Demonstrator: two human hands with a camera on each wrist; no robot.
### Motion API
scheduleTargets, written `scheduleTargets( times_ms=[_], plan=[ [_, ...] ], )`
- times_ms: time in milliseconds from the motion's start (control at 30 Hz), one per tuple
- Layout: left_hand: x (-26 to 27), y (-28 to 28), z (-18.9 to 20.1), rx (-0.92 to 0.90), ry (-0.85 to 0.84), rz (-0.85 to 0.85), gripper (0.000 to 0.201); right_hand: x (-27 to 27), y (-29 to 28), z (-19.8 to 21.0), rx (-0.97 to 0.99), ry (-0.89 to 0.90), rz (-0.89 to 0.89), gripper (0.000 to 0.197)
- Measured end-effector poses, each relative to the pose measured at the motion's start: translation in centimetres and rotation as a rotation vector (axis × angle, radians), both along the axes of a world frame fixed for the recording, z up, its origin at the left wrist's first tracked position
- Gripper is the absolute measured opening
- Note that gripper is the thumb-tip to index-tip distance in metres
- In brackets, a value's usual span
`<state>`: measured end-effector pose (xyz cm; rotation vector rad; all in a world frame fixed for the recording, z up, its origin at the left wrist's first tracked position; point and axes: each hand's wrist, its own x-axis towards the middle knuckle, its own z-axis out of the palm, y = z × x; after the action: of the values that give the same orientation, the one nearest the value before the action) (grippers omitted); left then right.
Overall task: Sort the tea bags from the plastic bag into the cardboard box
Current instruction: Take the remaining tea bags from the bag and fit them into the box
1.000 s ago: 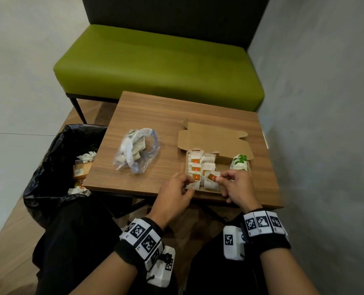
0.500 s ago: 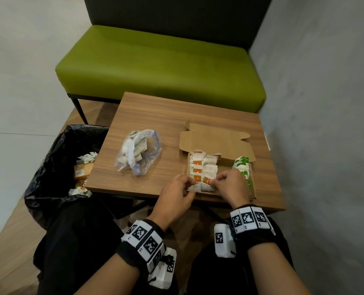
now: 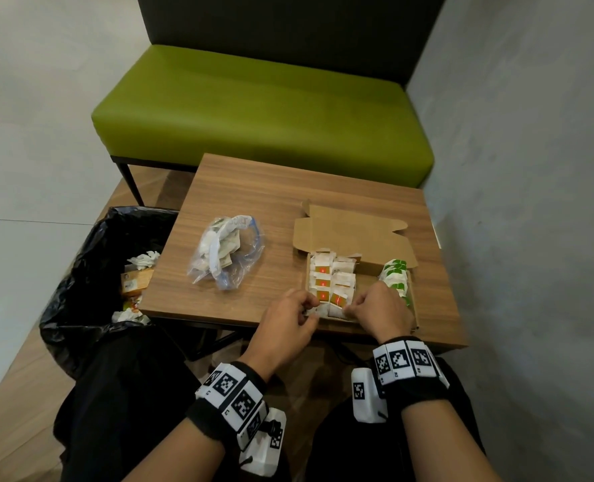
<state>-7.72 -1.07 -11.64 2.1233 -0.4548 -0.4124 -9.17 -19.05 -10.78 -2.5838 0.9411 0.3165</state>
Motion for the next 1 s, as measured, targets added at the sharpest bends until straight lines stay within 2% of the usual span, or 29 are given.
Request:
scheduleTargets(
  times_ms=[67,133,233,300,367,433,500,600,767,900,1000],
  plan=[
    [0.2,0.4,0.7,0.022,-0.006,-0.03,0.023,-0.2,-0.3,-0.1,0.029,-0.024,-0.013,0.019],
    [0.8,1.2,1.6,0.081,-0.104,-0.006,0.022,-0.5,-0.6,0.0,0.063,-0.071,-0.033,0.023],
    [2.9,3.2,2.9,0.23,-0.443,0.229,0.019,-1.2,-0.7,0.4,0.069,-0.129,-0.044,0.02],
    [4.9,4.6,3.3,0.361,-0.529,0.383,0.024,-1.7,-0.4,0.7,0.065,-0.154,-0.047,0.017],
    [6.7,5.5,3.5,0.498,-0.426,0.403,0.031,-2.0,0.3,1.0,0.053,-0.181,-0.045,0.014],
    [8.1,6.0,3.1,0.617,-0.288,0.344,0.037,-2.1,1.4,1.4,0.038,-0.206,-0.024,0.012],
    [8.7,6.6,2.6,0.649,-0.205,0.313,0.04,-2.1,2.6,1.8,0.049,-0.236,0.01,0.012],
    [8.6,7.5,2.5,0.562,-0.214,0.317,0.039,-1.8,4.5,2.2,0.078,-0.289,0.086,0.01],
    [6.4,8.3,4.3,0.344,-0.211,0.364,0.042,-0.7,7.5,3.0,0.199,-0.501,0.258,0.016],
    [4.3,9.0,4.4,0.179,-0.183,0.273,0.044,0.6,9.6,3.4,0.401,-0.586,0.248,0.025],
    [3.0,9.7,4.0,0.08,-0.147,0.18,0.046,1.3,10.5,3.6,0.408,-0.554,0.209,0.032]
  ],
)
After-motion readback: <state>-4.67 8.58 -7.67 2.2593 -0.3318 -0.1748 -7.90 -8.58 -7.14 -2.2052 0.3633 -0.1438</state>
